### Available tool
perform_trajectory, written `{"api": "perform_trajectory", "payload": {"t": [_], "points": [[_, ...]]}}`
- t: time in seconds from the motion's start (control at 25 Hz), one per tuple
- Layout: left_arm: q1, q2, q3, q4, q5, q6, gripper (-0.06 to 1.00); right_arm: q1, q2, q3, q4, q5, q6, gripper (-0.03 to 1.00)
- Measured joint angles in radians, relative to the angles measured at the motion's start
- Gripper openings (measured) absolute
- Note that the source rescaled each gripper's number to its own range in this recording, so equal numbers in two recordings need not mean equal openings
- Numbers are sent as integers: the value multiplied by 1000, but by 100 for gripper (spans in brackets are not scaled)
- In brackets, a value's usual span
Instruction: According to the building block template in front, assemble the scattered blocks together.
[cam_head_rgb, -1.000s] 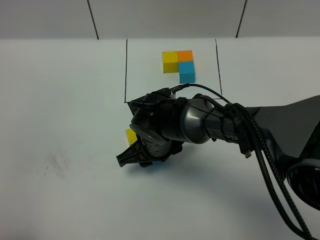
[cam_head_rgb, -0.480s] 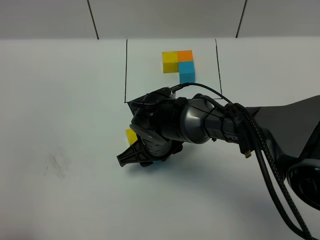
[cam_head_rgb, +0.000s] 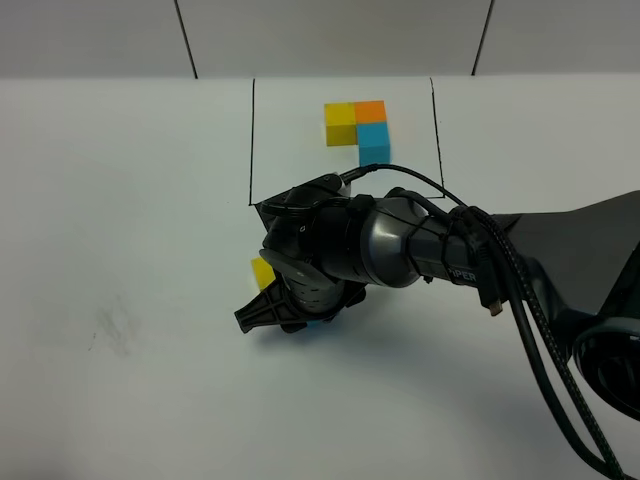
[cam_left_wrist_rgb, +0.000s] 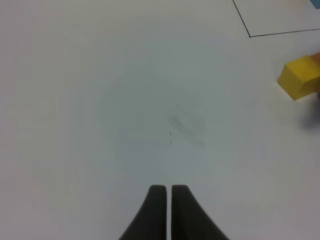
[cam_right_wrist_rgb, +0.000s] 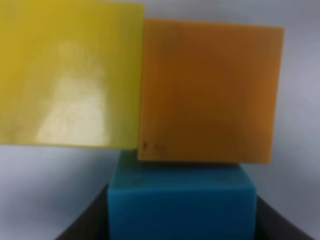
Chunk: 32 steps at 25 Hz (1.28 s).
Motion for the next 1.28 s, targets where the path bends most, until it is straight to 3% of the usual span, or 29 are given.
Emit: {"api": "perform_trajectory", "payload": {"t": [0.96,1.28], "points": [[0,0,0,0,0,1,0,0,0,0,-15,-6,-4,49],[0,0,0,0,0,1,0,0,0,0,-22,-5,-5,72]]}}
